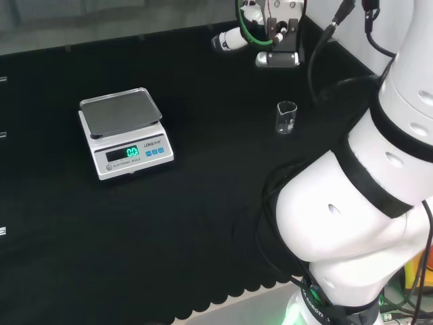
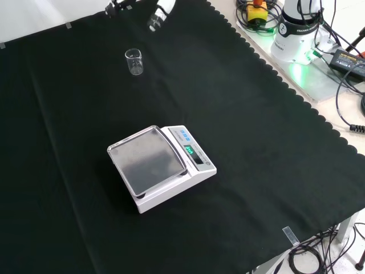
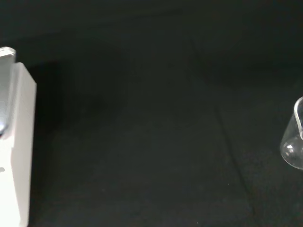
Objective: Pick up the beaker.
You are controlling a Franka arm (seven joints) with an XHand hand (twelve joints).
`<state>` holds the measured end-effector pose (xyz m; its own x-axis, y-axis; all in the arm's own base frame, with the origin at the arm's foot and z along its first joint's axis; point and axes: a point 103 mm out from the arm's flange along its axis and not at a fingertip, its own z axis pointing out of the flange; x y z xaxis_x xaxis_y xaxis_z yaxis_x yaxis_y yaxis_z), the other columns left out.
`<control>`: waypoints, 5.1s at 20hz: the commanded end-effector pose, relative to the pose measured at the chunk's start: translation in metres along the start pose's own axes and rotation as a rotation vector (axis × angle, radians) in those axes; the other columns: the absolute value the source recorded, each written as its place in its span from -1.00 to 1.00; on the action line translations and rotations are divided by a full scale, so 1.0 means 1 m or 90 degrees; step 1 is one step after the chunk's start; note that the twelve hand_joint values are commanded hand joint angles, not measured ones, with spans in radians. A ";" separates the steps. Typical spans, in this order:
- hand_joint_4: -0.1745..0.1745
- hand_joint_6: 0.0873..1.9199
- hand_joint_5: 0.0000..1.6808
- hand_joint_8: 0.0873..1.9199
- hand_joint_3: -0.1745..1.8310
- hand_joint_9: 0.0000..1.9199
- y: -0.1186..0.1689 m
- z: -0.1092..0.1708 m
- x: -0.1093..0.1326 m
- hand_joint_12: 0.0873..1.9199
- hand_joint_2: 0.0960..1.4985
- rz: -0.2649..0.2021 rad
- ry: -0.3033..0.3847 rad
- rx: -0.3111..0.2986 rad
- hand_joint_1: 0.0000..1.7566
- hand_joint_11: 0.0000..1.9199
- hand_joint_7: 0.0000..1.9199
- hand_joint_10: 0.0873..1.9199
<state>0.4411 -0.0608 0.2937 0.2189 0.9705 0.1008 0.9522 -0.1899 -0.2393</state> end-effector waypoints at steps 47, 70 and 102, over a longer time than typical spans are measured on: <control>-0.55 -1.00 -0.96 -0.38 -0.87 -1.00 0.055 0.151 -0.112 0.53 0.29 0.167 0.066 0.153 -0.67 -1.00 -1.00 -0.47; -0.65 -1.00 -0.83 -0.21 -0.85 -0.85 0.059 0.183 -0.127 0.46 0.34 0.178 0.064 0.164 -0.47 -0.78 -0.89 -0.16; -1.00 -0.02 -0.36 -0.08 -1.00 0.22 0.032 0.065 -0.084 -0.34 0.77 0.145 -0.012 0.043 0.22 0.41 -0.21 -0.60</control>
<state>0.4486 -0.1524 0.1590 0.4615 0.8866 0.0315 0.8342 -0.4217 -0.3553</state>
